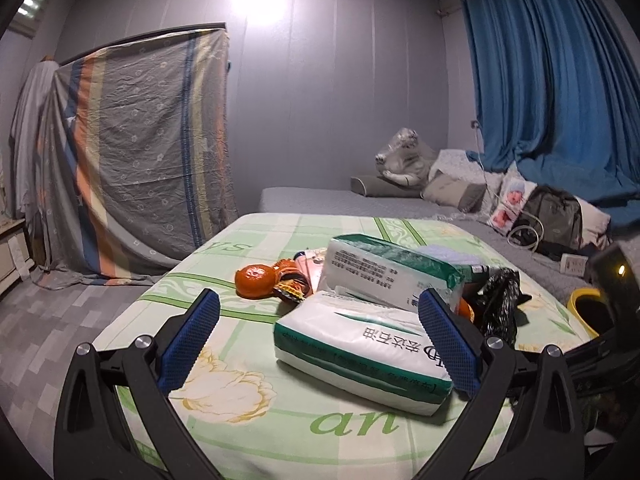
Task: Collect trash
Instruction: 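Grasp the black plastic bag with the right gripper and lift it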
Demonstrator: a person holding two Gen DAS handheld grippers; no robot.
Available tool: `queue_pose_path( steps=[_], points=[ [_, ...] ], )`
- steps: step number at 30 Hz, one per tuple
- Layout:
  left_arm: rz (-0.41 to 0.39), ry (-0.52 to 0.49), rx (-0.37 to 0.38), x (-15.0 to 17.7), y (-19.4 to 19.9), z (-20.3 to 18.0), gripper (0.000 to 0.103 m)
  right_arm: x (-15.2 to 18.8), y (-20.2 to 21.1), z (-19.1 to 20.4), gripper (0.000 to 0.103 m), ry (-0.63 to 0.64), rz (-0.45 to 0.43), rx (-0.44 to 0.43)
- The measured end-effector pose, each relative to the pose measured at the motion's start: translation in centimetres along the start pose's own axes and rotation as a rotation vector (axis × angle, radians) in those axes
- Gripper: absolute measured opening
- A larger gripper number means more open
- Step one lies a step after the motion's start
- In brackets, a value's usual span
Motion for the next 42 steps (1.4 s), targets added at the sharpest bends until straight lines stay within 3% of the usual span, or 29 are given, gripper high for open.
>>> queue_pose_path(
  steps=[4, 8, 12, 15, 21, 25, 29, 36, 37, 40, 42],
  points=[
    [-0.003, -0.037, 0.066, -0.4, 0.0, -1.4, 0.095, 0.2, 3.1, -0.9, 0.004, -0.037, -0.064, -0.097],
    [-0.019, -0.099, 0.188, -1.1, 0.5, -4.2, 0.095, 0.7, 6.7, -1.7, 0.004, -0.041, -0.143, -0.140],
    [-0.019, -0.191, 0.295, -1.7, 0.5, -8.2, 0.095, 1.6, 11.1, -3.6, 0.004, -0.074, -0.262, -0.129],
    [-0.012, -0.301, 0.334, -1.9, -0.4, -11.9, 0.095, 2.3, 14.6, -5.6, 0.004, -0.121, -0.366, -0.104],
    [0.082, -0.381, 0.467, -2.1, -3.4, -18.5, 0.095, 4.7, 20.0, -9.4, 0.004, -0.187, -0.504, -0.043],
    [0.150, -0.464, 0.567, -1.4, -5.9, -23.5, 0.095, 6.2, 21.9, -11.3, 0.004, -0.220, -0.549, -0.036],
    [0.221, -0.536, 0.565, -0.2, -9.1, -27.0, 0.095, 7.0, 22.1, -11.7, 0.004, -0.242, -0.573, -0.027],
    [0.340, -0.601, 0.499, 1.7, -13.8, -28.0, 0.095, 8.6, 22.9, -13.5, 0.004, -0.277, -0.595, -0.036],
    [0.352, -0.604, 0.495, 1.7, -14.2, -27.9, 0.093, 8.7, 23.0, -13.6, 0.004, -0.281, -0.598, -0.039],
    [0.431, -0.596, 0.493, 2.1, -15.6, -27.6, 0.070, 9.0, 23.1, -13.8, 0.004, -0.289, -0.606, -0.045],
    [0.457, -0.613, 0.473, 2.6, -16.3, -27.7, 0.067, 9.1, 23.0, -14.0, 0.004, -0.294, -0.610, -0.054]
  ],
)
Point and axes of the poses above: each gripper's, at about its wrist camera, not at the fingertips, and y roughly against the way its jaws point, z to its left, x to its underside, the point moved 4 cm from there along -y, roughly the way its jaws point, and after that the axes turned 1 degree about -x, right-handed, at the moved point
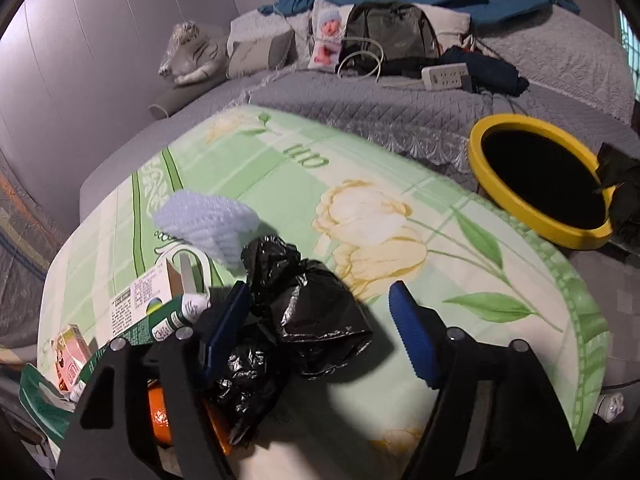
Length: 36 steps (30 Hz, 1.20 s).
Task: Collect trash
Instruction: 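Grasp the black plastic bag with the right gripper and lift it, then carry the black bag over the yellow bin and open the right gripper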
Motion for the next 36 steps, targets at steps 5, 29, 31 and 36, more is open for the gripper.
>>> queue_pose_path(
  steps=[5, 29, 31, 36],
  points=[
    [0.057, 0.030, -0.031, 0.4, -1.6, 1.0, 0.036, 0.0, 0.2, -0.1, 0.004, -0.014, -0.012, -0.003],
    [-0.446, 0.184, 0.189, -4.7, 14.5, -1.3, 0.025, -3.2, 3.6, -0.2, 0.004, -0.040, -0.105, 0.140],
    [-0.452, 0.176, 0.221, -5.6, 14.3, -2.3, 0.025, -3.7, 4.1, -0.6, 0.004, -0.044, -0.122, 0.166],
    [-0.469, 0.133, 0.285, -8.9, 13.2, -5.8, 0.025, -4.9, 5.4, -2.6, 0.004, -0.066, -0.174, 0.237]
  ],
)
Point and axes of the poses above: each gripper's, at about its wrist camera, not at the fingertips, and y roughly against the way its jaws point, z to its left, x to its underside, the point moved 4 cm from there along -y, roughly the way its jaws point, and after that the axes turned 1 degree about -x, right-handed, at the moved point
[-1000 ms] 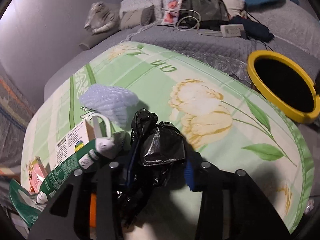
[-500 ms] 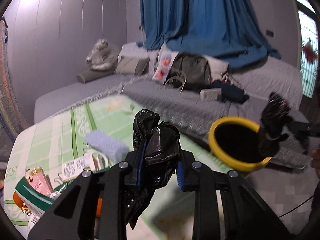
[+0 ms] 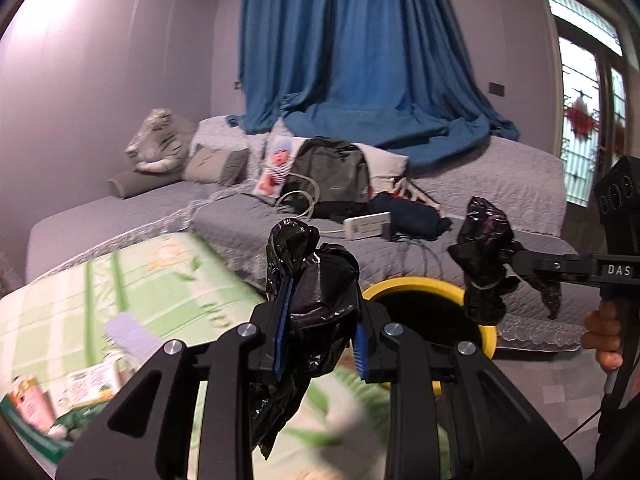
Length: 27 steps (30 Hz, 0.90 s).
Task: Collect trash
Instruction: 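Carry the black bag over the yellow bin and open the right gripper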
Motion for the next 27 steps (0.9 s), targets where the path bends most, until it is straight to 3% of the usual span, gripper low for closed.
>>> queue_pose_path(
  steps=[11, 19, 27],
  points=[
    [0.041, -0.011, 0.142, -1.1, -9.3, -5.2, 0.025, -1.4, -2.3, -7.5, 0.004, -0.118, 0.001, 0.141],
    [0.124, 0.009, 0.166, -0.1, -15.7, -7.6, 0.025, -0.6, -4.9, -13.6, 0.004, -0.221, 0.038, 0.230],
    [0.195, 0.020, 0.205, 1.9, -19.1, -9.8, 0.025, 0.8, -7.3, -18.2, 0.004, -0.327, 0.082, 0.249]
  ],
)
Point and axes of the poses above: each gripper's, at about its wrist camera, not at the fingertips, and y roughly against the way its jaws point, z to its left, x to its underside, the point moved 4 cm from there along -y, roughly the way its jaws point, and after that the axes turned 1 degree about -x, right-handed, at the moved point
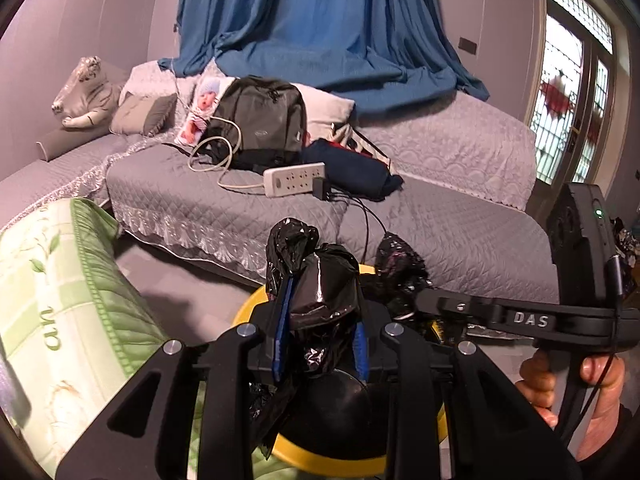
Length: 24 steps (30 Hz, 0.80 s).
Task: Collect trash
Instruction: 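Carry the black bag over the yellow bin and open the right gripper, then grasp the green-and-white carton with the right gripper and lift it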
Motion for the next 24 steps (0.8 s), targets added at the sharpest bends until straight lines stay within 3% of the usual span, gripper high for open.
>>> queue_pose_path(
  steps=[4, 6, 8, 9, 10, 11, 12, 13, 14, 22, 24],
  points=[
    [0.028, 0.031, 0.024, 0.6, -1.1, -0.1, 0.026, -0.1, -0.7, -1.2, 0.004, -0.032, 0.013, 0.010],
    [0.032, 0.044, 0.012, 0.7, -1.1, 0.1, 0.032, -0.1, -0.9, -1.6, 0.005, -0.039, 0.014, 0.021],
    [0.020, 0.049, -0.011, 0.8, -1.1, 0.4, 0.056, -0.2, -0.9, -2.0, 0.005, -0.048, 0.019, 0.023],
    [0.015, 0.056, -0.020, 0.9, -0.9, 0.6, 0.062, -0.2, -0.9, -2.0, 0.006, -0.052, 0.019, 0.028],
    [0.003, 0.077, -0.031, 0.9, -0.6, 1.0, 0.074, -0.3, -0.9, -2.2, 0.011, -0.059, 0.015, 0.039],
    [-0.004, 0.097, -0.035, 1.0, -0.3, 1.4, 0.079, -0.3, -0.8, -2.4, 0.024, -0.063, 0.012, 0.044],
    [-0.009, 0.119, -0.034, 1.1, -0.1, 1.8, 0.080, -0.3, -0.7, -2.6, 0.031, -0.070, 0.007, 0.044],
    [-0.015, 0.143, -0.043, 1.1, 0.2, 2.2, 0.081, -0.3, -0.7, -2.7, 0.045, -0.076, 0.003, 0.050],
    [-0.019, 0.156, -0.052, 1.2, 0.5, 2.6, 0.084, -0.3, -0.6, -2.8, 0.049, -0.081, -0.007, 0.059],
    [-0.100, 0.201, -0.129, 0.7, 4.3, 5.3, 0.087, -0.3, -0.3, -1.7, 0.049, -0.063, 0.009, 0.046],
    [-0.131, 0.207, -0.167, 0.3, 5.7, 6.0, 0.089, -0.4, -0.6, -1.3, 0.055, -0.067, 0.034, 0.063]
  ],
)
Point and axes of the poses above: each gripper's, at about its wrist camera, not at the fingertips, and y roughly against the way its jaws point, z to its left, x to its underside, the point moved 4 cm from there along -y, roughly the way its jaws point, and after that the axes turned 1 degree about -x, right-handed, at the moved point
